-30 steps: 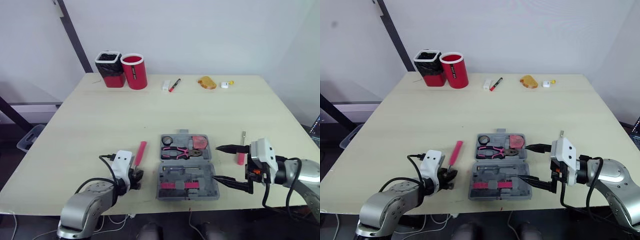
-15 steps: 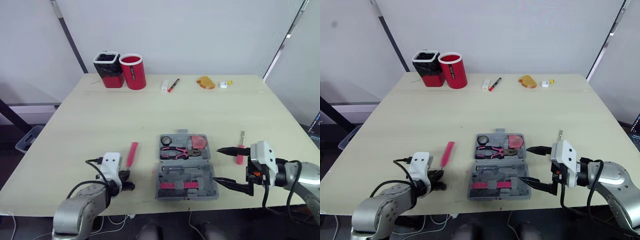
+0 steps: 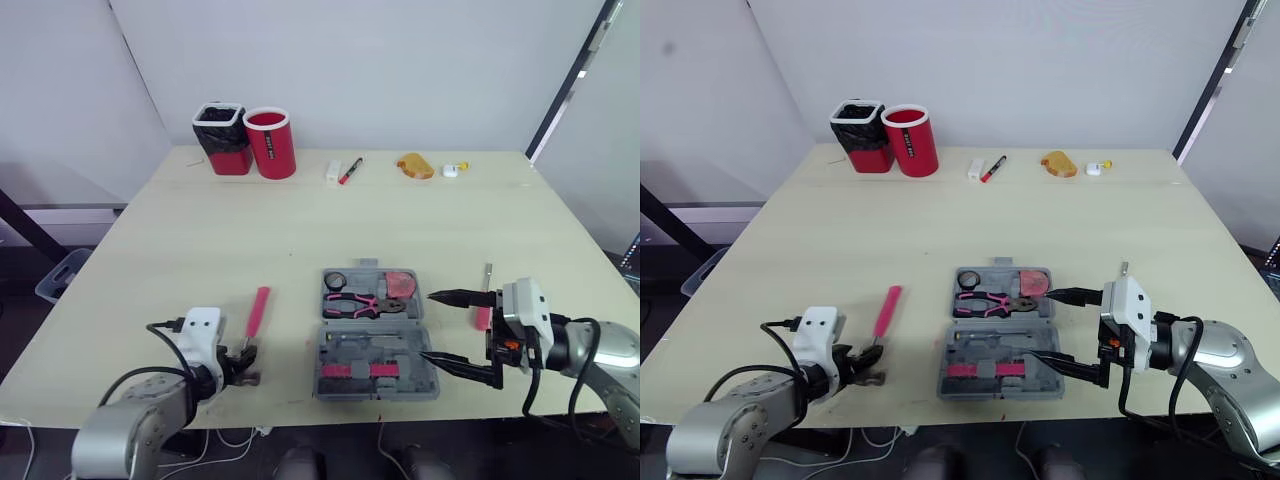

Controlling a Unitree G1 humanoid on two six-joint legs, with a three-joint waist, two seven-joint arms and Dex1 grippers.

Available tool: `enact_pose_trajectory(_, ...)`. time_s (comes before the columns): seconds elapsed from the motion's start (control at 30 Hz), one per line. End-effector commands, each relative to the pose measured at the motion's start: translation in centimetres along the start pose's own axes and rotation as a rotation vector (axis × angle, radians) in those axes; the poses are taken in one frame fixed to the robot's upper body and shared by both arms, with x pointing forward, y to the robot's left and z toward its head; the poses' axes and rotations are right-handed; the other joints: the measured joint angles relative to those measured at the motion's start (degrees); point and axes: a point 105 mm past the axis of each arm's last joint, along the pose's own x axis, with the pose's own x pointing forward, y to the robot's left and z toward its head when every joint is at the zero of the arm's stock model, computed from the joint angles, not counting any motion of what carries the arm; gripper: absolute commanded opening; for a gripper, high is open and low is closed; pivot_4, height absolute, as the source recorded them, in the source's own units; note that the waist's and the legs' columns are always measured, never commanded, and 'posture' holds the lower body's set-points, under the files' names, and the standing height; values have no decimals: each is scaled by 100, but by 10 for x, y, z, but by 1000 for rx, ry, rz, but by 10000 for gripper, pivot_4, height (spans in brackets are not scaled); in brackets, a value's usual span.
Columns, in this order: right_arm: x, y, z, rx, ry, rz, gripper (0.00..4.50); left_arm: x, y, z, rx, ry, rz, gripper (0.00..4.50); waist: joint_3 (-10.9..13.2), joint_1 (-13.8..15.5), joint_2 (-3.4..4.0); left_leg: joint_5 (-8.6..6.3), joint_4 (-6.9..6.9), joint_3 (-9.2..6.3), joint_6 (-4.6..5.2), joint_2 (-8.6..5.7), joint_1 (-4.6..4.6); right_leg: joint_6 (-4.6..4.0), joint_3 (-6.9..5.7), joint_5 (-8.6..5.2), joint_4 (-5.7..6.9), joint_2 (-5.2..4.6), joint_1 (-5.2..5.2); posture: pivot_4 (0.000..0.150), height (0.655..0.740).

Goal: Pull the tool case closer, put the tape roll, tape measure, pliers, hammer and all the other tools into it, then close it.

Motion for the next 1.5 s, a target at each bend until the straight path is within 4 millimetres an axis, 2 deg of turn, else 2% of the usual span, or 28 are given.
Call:
enact_pose_trajectory(0.03, 3, 2, 8, -28, -32, 10, 45000, -20, -7, 30, 88, -80, -118, 35242, 0, -1, -1, 0, 0, -1, 0, 0, 0, 0, -2, 0, 1, 0, 0, 1500, 7400)
enact_pose_trajectory(0.17, 6, 1, 9, -34, -43, 1, 45000, -33, -1, 50, 342, -31, -218, 35242, 5, -7, 4, 0, -2, 0, 0, 2, -1, -1, -4, -1, -2, -1, -1, 1500, 7400)
enact_pose_trajectory(0.3, 7, 0, 10, -44, -50, -13, 45000, -39, 0, 71, 747, 11, -344, 35242, 15, 9, 11, 0, -3, 9, -1, 1, -1, -2, -3, -1, -2, -6, -6, 1500, 7400)
enact_pose_trajectory(0.4, 7, -1, 8, -50, -48, -24, 45000, -37, 8, 81, 1072, 57, -414, 35242, 21, 6, 21, 0, -5, 17, -2, 0, -4, -1, -4, -1, -8, -18, -13, 1500, 7400)
enact_pose_trajectory(0.53, 8, -2, 8, -59, -50, -36, 45000, -32, 15, 92, 1392, 75, -469, 35242, 22, 7, 21, 0, -6, 22, -2, -2, -22, -1, -10, 0, -10, -16, -22, 1500, 7400)
enact_pose_trajectory(0.63, 8, -2, 7, -62, -48, -44, 45000, -28, 15, 97, 1849, 127, -549, 35242, 22, 24, 20, 0, -6, 22, -1, -3, -28, -1, -13, -1, -11, -10, -22, 1500, 7400)
enact_pose_trajectory(0.7, 8, -1, 6, -62, -44, -45, 45000, -24, 11, 97, 2006, 142, -619, 35242, 21, 42, 21, 0, -4, 22, -1, -4, -34, -1, -15, 0, -16, -7, -21, 1500, 7400)
enact_pose_trajectory(0.93, 6, -2, 5, -44, -31, -26, 45000, -10, -7, 85, 2406, 130, -862, 35242, 19, 32, 16, 1, 5, 27, 1, -5, -34, 4, -9, 2, -13, -6, -15, 1500, 7400)
enact_pose_trajectory(1.23, 2, -3, 7, -33, -16, -11, 45000, 8, -14, 84, 2717, 147, -928, 35242, 18, 16, 14, 2, 20, 17, 2, -4, -30, 21, -6, 11, -2, 1, -5, 1500, 7400)
enact_pose_trajectory(1.37, 2, -3, 8, -31, -10, -7, 45000, 15, -16, 79, 2766, 155, -958, 35242, 18, 13, 14, 2, 22, 17, 2, -4, -29, 36, -6, 20, -2, 1, -3, 1500, 7400)
enact_pose_trajectory(1.5, 2, -4, 10, -31, -6, -6, 45000, 15, -9, 74, 2795, 206, -985, 35242, 17, 0, 13, 2, 22, 16, 2, -4, -29, 38, -5, 21, -1, 1, -3, 1500, 7400)
